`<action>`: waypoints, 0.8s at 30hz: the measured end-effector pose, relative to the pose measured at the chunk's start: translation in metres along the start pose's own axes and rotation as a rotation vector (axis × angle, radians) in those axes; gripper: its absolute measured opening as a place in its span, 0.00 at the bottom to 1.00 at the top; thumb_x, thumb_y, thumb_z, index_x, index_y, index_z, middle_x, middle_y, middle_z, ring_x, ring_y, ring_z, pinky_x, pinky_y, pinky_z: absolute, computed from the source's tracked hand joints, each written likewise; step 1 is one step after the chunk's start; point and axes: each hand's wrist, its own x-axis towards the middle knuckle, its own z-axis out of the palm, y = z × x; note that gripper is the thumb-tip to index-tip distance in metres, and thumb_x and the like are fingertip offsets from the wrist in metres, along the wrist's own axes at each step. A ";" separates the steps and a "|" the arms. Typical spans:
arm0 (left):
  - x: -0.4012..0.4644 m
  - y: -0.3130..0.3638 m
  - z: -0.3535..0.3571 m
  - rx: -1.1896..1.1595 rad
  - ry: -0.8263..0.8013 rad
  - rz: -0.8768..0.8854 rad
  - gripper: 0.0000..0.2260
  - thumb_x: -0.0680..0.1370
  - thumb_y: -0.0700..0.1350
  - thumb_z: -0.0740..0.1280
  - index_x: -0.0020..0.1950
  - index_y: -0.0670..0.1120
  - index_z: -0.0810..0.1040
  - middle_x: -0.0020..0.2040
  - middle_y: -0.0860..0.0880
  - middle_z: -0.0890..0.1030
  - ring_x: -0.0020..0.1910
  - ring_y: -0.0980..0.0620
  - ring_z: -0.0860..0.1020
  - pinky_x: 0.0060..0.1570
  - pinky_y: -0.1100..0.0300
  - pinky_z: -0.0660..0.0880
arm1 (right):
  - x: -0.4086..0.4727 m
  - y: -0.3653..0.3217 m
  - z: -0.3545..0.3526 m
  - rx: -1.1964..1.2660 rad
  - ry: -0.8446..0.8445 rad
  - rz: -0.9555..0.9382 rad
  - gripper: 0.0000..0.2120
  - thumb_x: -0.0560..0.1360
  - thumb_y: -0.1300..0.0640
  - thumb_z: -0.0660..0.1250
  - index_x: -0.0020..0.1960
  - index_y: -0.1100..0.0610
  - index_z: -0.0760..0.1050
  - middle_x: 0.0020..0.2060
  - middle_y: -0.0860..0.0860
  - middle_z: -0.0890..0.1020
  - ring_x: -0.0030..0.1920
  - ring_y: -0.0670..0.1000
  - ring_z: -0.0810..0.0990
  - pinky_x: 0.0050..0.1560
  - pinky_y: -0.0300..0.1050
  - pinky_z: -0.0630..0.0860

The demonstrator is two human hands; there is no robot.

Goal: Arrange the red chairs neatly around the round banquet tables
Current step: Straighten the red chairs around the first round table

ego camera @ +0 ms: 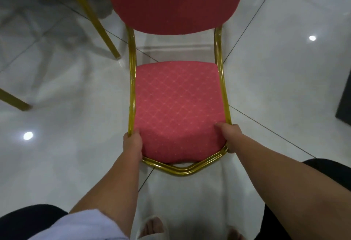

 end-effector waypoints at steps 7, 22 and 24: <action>0.010 -0.010 -0.020 0.015 -0.074 -0.012 0.16 0.79 0.57 0.60 0.62 0.54 0.78 0.58 0.49 0.82 0.57 0.44 0.79 0.60 0.41 0.76 | -0.002 0.002 -0.016 -0.006 -0.085 0.079 0.32 0.72 0.45 0.72 0.71 0.53 0.67 0.64 0.54 0.75 0.64 0.60 0.73 0.65 0.65 0.69; -0.216 0.102 -0.087 0.217 -0.050 -0.170 0.18 0.79 0.56 0.64 0.65 0.48 0.76 0.57 0.45 0.80 0.56 0.42 0.77 0.53 0.44 0.76 | -0.209 -0.075 -0.125 -0.095 -0.065 0.114 0.22 0.76 0.59 0.70 0.67 0.67 0.70 0.39 0.54 0.75 0.36 0.52 0.73 0.33 0.45 0.67; -0.270 0.130 -0.105 0.269 -0.048 -0.152 0.17 0.78 0.53 0.67 0.65 0.48 0.77 0.55 0.45 0.81 0.55 0.42 0.78 0.60 0.40 0.73 | -0.253 -0.097 -0.153 -0.153 -0.058 0.107 0.20 0.76 0.61 0.68 0.65 0.67 0.70 0.44 0.56 0.75 0.39 0.54 0.73 0.33 0.45 0.67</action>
